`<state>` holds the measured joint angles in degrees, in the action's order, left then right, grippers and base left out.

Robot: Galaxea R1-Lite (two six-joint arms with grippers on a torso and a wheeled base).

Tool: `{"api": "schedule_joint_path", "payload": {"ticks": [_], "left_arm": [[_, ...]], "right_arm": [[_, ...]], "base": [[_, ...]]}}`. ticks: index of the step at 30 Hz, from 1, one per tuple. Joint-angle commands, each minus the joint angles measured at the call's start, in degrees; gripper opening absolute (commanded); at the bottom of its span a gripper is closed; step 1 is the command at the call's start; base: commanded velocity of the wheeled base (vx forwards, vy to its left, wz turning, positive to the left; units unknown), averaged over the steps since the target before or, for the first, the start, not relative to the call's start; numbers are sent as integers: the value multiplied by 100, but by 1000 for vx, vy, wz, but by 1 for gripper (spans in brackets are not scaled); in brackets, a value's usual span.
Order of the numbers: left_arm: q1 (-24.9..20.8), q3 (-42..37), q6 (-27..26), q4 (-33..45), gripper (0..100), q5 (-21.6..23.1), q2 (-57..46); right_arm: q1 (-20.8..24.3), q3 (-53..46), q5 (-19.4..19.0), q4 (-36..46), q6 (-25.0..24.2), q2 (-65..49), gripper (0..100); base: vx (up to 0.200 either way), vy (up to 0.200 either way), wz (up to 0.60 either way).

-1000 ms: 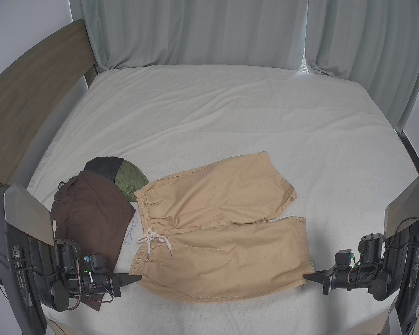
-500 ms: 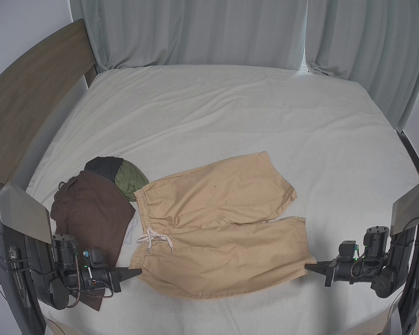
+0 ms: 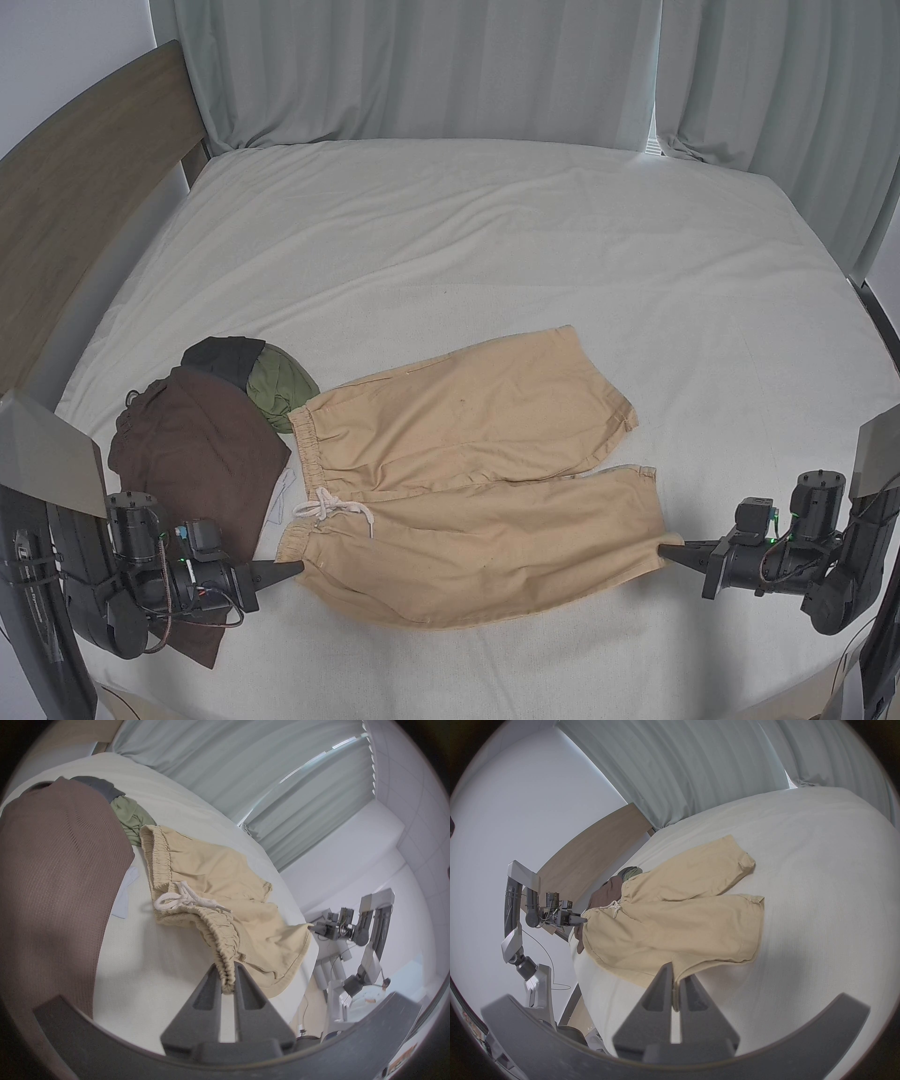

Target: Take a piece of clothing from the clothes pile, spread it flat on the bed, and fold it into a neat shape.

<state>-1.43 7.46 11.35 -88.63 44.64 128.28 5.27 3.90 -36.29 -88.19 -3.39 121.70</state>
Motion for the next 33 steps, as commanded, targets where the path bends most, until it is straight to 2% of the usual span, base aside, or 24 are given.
{"api": "schedule_joint_path", "payload": {"ticks": [1, 14, 17, 33], "left_arm": [[-77, 45, 438, -6, 0, 1, -321], [-77, 150, 614, -6, 0, -8, -506], [-51, 238, 737, -6, 0, -17, -515], [11, 414, 939, -6, 0, -61, -506]], "right_arm": [[27, 14, -1, -6, -153, -252, 0], [36, 5, -18, 3, -461, -762, 0], [27, -12, -203, 3, -610, -946, 0], [27, -82, -229, 3, -593, -1263, 0]], "base": [[0, 0, 0], [0, 0, 0], [0, 0, 0], [0, 0, 0]]}}
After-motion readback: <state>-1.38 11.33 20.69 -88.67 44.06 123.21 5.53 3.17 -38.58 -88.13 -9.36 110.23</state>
